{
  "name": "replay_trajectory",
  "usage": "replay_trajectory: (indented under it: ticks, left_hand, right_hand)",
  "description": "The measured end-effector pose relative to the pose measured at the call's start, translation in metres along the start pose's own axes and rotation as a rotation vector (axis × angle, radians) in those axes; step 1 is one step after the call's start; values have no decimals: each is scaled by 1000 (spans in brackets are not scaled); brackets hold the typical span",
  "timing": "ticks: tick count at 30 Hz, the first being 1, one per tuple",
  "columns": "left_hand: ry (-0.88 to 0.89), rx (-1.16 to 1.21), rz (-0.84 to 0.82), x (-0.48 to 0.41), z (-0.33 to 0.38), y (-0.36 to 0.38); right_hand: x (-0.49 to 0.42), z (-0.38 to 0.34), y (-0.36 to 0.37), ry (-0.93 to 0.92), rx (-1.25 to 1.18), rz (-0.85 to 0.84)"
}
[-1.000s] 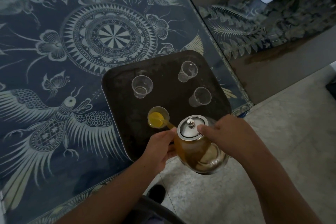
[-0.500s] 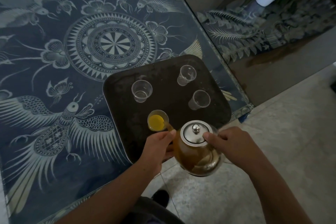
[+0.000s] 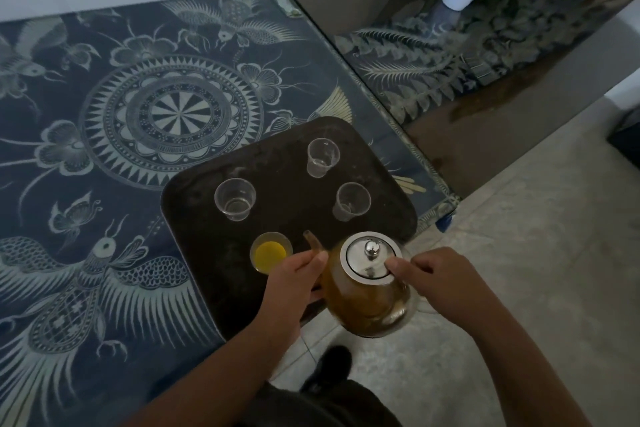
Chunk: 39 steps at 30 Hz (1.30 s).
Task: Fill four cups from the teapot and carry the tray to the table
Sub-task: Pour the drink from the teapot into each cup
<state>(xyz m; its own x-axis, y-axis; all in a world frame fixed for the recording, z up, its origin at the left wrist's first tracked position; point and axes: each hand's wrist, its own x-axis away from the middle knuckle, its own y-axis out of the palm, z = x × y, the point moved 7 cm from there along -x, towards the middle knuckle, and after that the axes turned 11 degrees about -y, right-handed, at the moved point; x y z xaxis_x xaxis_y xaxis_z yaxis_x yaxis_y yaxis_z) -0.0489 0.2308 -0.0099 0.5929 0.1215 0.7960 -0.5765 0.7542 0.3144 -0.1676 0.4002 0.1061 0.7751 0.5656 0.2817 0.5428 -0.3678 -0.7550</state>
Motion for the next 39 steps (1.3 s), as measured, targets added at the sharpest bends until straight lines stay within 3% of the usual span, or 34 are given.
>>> replay_trajectory:
  ticks: [18, 26, 39]
  left_hand:
    - [75, 75, 198, -28, 17, 109]
    - [69, 101, 190, -39, 19, 121]
    - [-23, 130, 41, -59, 22, 122]
  right_hand:
    - [-61, 75, -78, -197, -67, -58]
    - [-76, 76, -87, -197, 15, -92]
    - [-86, 60, -88, -52, 170, -119]
